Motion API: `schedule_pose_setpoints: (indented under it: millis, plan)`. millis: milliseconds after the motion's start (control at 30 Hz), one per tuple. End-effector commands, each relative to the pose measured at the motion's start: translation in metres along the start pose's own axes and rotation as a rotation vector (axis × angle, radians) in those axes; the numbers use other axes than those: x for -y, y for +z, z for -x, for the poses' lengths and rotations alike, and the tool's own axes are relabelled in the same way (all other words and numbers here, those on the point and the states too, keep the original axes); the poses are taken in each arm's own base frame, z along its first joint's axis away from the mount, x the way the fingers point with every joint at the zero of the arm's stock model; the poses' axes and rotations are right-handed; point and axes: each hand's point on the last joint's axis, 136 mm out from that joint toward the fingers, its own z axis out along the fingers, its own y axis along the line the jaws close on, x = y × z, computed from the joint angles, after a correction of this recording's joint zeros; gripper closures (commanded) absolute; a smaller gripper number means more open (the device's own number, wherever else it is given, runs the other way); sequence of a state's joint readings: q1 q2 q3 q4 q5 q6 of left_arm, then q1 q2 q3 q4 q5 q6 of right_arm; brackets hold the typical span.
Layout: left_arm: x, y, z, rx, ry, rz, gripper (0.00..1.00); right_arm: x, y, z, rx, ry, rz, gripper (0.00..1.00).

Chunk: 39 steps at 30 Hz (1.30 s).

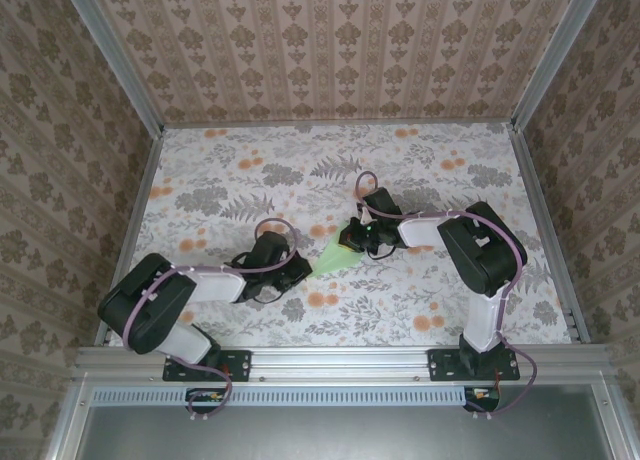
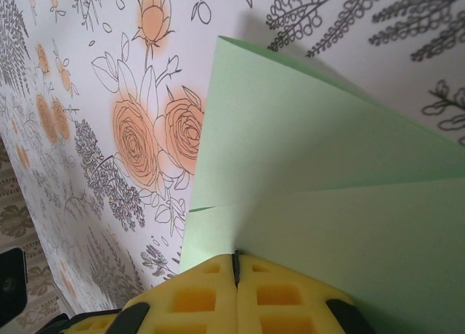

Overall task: Fold a paper plane with a square sheet of paper (pick it up from the middle)
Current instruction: Fourth fold the wing at the center of the table.

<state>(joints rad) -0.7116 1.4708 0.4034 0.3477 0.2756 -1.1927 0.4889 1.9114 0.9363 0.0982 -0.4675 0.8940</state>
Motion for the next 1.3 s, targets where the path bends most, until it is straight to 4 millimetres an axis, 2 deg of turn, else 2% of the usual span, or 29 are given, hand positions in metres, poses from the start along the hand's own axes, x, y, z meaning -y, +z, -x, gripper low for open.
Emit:
schedule_pose_setpoints:
  millis: [0,167,267,500,733,967,1133,1267]
  plan:
    - [-0.03,-0.006,-0.014,-0.06,0.038,0.124,0.94,0.129,0.005,-0.039,-0.051,0.156,-0.451,0.98]
    - [0.02,-0.017,0.005,-0.011,0.165,0.019,0.95,0.13,-0.001,-0.033,0.006,0.176,-0.455,0.98]
    - [0.043,-0.019,0.012,0.003,0.206,-0.032,0.95,0.127,-0.006,-0.026,0.061,0.207,-0.44,0.98]
    - [0.071,-0.002,0.016,0.002,0.175,-0.108,0.96,0.126,-0.02,-0.016,0.168,0.272,-0.432,0.98]
    - [0.069,0.027,0.02,0.046,0.059,-0.1,1.0,0.122,-0.023,-0.018,0.179,0.315,-0.408,0.98]
    - [0.042,0.027,0.032,0.165,0.025,-0.011,1.0,0.122,-0.019,-0.023,0.143,0.3,-0.4,0.98]
    - [0.048,0.028,0.04,0.206,0.033,-0.023,1.0,0.126,-0.016,-0.028,0.114,0.294,-0.403,0.98]
    - [0.043,0.039,0.038,0.197,0.016,-0.01,1.0,0.126,-0.016,-0.029,0.112,0.292,-0.398,0.98]
